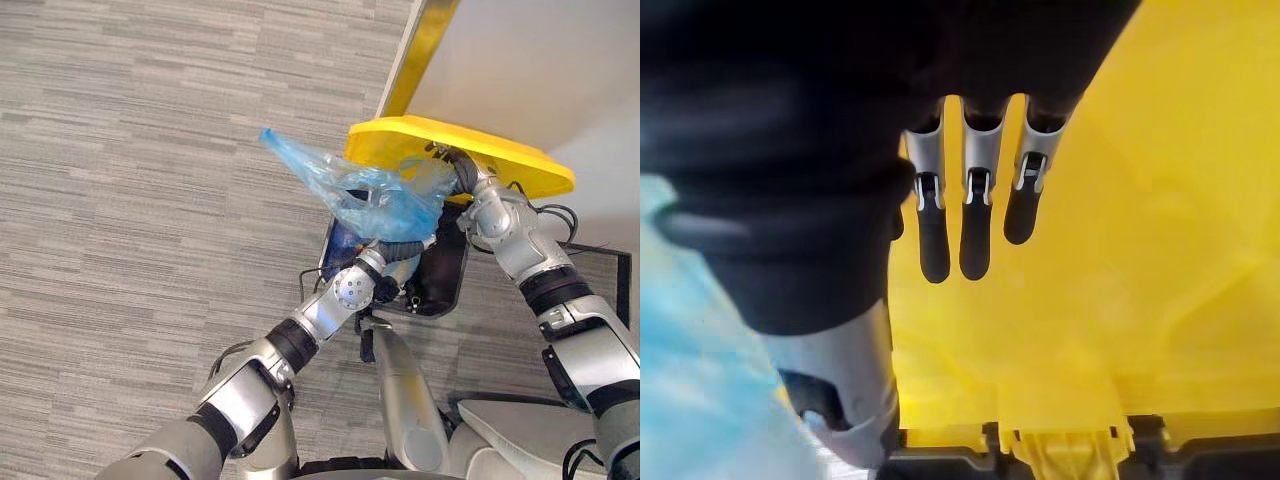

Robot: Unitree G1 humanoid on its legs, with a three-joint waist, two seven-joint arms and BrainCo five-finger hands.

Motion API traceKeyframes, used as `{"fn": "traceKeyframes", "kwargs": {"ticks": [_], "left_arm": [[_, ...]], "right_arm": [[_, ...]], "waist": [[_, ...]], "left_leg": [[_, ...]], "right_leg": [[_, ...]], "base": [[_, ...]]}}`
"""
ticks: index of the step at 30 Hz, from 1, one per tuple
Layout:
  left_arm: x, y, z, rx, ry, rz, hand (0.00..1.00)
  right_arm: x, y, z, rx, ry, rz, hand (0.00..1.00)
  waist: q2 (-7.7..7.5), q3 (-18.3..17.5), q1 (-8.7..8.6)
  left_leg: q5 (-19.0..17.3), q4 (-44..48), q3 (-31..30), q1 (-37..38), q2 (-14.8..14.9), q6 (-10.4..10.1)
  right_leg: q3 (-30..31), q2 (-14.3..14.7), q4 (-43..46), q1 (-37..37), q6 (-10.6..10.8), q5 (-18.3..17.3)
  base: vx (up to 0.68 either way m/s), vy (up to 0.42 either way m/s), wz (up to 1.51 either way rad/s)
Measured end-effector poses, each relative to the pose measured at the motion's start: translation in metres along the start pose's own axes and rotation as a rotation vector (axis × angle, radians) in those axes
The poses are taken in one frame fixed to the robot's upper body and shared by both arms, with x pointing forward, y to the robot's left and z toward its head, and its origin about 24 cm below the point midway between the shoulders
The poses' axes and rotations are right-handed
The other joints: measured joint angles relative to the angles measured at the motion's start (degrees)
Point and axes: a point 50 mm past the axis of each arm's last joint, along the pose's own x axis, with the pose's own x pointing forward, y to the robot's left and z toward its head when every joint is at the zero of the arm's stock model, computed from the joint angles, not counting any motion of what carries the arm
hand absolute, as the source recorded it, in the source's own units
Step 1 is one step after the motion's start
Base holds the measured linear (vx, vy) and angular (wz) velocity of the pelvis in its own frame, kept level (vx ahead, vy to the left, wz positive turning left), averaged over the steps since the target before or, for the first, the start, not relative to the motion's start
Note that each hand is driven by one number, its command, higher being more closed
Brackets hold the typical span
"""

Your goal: Gather rubbish on tea table into small bin, then transfer packed bag to large trash can.

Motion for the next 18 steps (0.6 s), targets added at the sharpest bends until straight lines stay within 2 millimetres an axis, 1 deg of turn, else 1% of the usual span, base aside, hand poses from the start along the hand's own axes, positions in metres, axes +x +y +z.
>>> {"fn": "traceKeyframes", "kwargs": {"ticks": [1,3,4,6,9,11,12,14,15,16,18], "left_arm": [[0.001,0.000,-0.004,0.016,0.025,-0.003,1.00],[0.000,0.000,-0.013,0.030,0.074,-0.002,1.00],[0.001,0.000,-0.015,0.031,0.084,0.003,1.00],[0.003,0.004,-0.017,0.045,0.099,0.015,1.00],[0.008,0.016,-0.022,0.091,0.140,0.040,1.00],[0.007,0.029,-0.031,0.096,0.193,0.084,1.00],[0.007,0.031,-0.033,0.101,0.205,0.091,1.00],[0.004,0.035,-0.041,0.120,0.249,0.101,1.00],[0.003,0.036,-0.043,0.127,0.262,0.103,0.00],[0.001,0.038,-0.047,0.134,0.281,0.109,0.00],[0.000,0.042,-0.050,0.152,0.300,0.121,0.00]], "right_arm": [[0.001,-0.001,0.004,0.015,-0.011,-0.011,0.00],[0.002,0.002,0.009,0.031,-0.023,-0.011,0.00],[0.002,0.002,0.011,0.033,-0.027,-0.012,0.00],[0.006,-0.001,0.021,0.042,-0.057,-0.024,0.00],[0.012,-0.008,0.037,0.054,-0.109,-0.050,0.00],[0.017,-0.019,0.050,0.045,-0.152,-0.084,0.00],[0.017,-0.022,0.054,0.043,-0.166,-0.095,0.00],[0.017,-0.029,0.068,0.034,-0.224,-0.125,0.00],[0.016,-0.030,0.072,0.029,-0.241,-0.129,0.00],[0.015,-0.030,0.078,0.027,-0.266,-0.140,0.00],[0.014,-0.030,0.084,0.029,-0.286,-0.151,0.00]], "waist": [[0.00,0.0,0.00],[0.01,0.0,0.06],[0.01,0.0,0.09],[0.16,0.2,0.15],[0.17,0.7,0.13],[0.37,1.6,0.05],[0.39,1.9,-0.02],[0.45,2.6,0.12],[0.42,2.8,0.16],[0.45,3.2,0.04],[0.45,3.2,0.11]], "left_leg": [[-0.4,1.0,0.0,-1.1,0.7,-0.1],[-1.2,2.7,0.0,-2.7,1.0,0.1],[-1.3,3.2,0.0,-3.3,1.2,0.1],[-2.3,5.4,0.1,-5.7,1.9,0.3],[-3.3,8.0,0.4,-8.5,2.7,0.4],[-4.1,10.0,0.9,-11.3,2.8,0.8],[-4.3,10.5,0.9,-11.9,2.8,0.8],[-5.2,12.6,1.1,-14.1,3.6,0.8],[-5.4,13.1,1.1,-14.6,3.9,0.7],[-5.5,13.8,1.2,-15.5,4.0,0.7],[-5.8,14.2,1.7,-16.5,4.0,1.0]], "right_leg": [[0.0,0.3,0.0,-0.7,-0.1,0.2],[0.0,0.6,0.5,-1.9,-0.1,0.3],[0.0,0.6,0.8,-2.5,-0.1,0.3],[0.1,0.9,1.2,-4.3,0.0,0.6],[0.4,1.6,1.4,-6.5,0.2,1.2],[1.1,1.7,2.6,-9.5,0.2,1.2],[1.2,1.7,3.0,-10.2,0.2,1.2],[1.5,2.4,3.8,-12.6,-0.2,1.5],[1.5,2.6,4.0,-13.1,-0.2,1.5],[1.7,2.8,4.3,-13.9,-0.2,1.5],[2.2,2.8,4.6,-15.3,-0.4,1.6]], "base": [[-0.01,0.009,-0.13],[0.00,0.011,-0.08],[-0.01,0.009,-0.07],[-0.02,0.001,-0.12],[-0.02,0.009,-0.18],[-0.01,0.010,-0.17],[0.00,0.005,-0.14],[0.03,-0.001,-0.18],[0.04,0.000,-0.20],[0.03,0.004,-0.14],[0.03,0.005,-0.13]]}}
